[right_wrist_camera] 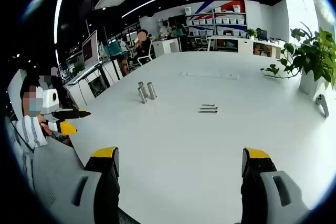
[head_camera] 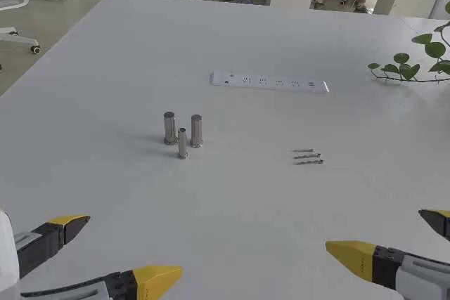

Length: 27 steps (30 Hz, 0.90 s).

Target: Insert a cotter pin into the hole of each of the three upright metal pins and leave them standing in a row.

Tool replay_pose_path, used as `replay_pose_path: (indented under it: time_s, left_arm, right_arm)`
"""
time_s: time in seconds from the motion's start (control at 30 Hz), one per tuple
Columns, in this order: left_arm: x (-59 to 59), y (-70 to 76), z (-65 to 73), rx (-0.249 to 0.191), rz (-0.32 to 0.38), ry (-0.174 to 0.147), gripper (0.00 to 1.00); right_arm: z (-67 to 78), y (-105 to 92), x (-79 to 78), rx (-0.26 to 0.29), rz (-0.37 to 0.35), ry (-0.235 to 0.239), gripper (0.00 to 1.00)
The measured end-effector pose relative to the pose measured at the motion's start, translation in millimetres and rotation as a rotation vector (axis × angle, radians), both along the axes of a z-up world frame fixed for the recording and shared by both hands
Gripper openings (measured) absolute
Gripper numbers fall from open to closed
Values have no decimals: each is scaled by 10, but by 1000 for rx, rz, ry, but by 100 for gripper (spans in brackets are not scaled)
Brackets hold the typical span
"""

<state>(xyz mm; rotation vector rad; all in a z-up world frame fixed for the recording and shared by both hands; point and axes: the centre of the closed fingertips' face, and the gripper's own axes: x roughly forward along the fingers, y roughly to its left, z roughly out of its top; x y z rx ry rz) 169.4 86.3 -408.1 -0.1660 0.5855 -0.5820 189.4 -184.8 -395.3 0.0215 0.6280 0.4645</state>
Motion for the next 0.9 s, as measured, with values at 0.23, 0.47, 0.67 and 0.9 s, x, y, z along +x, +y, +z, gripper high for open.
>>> replay_pose_path:
  time_s: [0.23, 0.47, 0.67, 0.9]
  left_arm:
    - [25, 4, 11, 11, -8, 1, 89]
    - [77, 1, 71, 16, -5, -18, 87]
    - [80, 0, 95, 23, -5, -31, 86]
    - [105, 13, 111, 30, 3, -41, 84]
  right_arm:
    - [1, -18, -8, 3, -11, 0, 98]
    - [-24, -31, -31, 11, -22, 9, 98]
    - [-16, -20, -36, 11, -17, 7, 98]
    - [-7, -2, -33, 11, -9, 8, 98]
